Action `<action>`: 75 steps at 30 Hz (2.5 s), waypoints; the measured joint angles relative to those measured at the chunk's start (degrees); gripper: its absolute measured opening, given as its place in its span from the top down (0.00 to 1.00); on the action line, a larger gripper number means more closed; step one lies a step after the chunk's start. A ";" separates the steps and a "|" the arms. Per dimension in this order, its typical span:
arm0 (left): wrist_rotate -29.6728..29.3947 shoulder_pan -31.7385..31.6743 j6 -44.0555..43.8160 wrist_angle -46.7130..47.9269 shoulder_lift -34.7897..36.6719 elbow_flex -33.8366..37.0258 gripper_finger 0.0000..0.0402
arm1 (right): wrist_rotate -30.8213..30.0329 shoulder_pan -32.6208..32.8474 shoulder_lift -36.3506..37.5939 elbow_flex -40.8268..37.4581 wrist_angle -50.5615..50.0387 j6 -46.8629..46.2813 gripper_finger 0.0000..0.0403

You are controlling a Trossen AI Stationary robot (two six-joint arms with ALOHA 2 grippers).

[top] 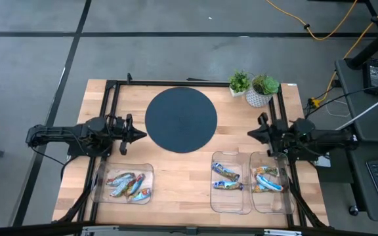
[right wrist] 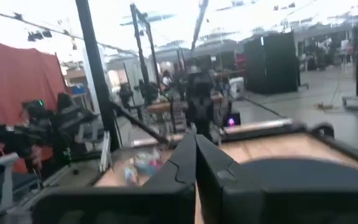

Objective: Pick and place Granola Bars by type
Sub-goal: Return to Home Position

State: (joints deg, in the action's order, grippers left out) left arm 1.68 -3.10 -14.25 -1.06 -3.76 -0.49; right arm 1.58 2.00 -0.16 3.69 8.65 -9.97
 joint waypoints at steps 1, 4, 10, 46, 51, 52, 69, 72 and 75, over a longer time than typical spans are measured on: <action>-0.06 -0.02 0.15 0.00 0.05 0.00 0.98 | -0.01 0.00 -0.03 -1.31 0.80 -0.06 0.99; -0.42 0.00 0.47 0.04 0.05 0.00 0.98 | -0.42 0.00 -0.02 -3.32 1.59 1.27 0.99; -0.51 -0.02 0.47 0.04 0.05 0.00 0.99 | -4.46 -0.02 -0.18 -3.31 -6.88 3.41 0.99; -0.59 0.00 0.47 0.04 0.05 0.00 0.98 | -3.91 -0.02 -0.44 -3.31 -6.65 10.26 0.95; -0.59 -0.01 0.47 0.04 0.05 0.00 0.97 | -3.91 -0.02 -0.44 -3.31 -6.65 10.29 0.95; -0.59 -0.01 0.47 0.04 0.05 0.00 0.97 | -3.91 -0.02 -0.44 -3.31 -6.65 10.25 0.95; -0.59 -0.02 0.47 0.04 0.05 0.00 0.97 | -3.91 -0.02 -0.44 -3.31 -6.67 10.24 0.95; -0.59 0.00 0.47 0.04 0.05 0.00 0.97 | -3.91 -0.02 -0.44 -3.31 -6.67 10.31 0.95; -0.59 0.00 0.47 0.04 0.05 0.00 0.97 | -3.91 -0.02 -0.44 -3.31 -6.67 10.29 0.95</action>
State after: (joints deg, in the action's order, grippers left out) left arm 1.08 -3.10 -13.78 -1.02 -3.70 -0.49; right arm -2.33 1.98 -0.60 0.38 1.98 0.31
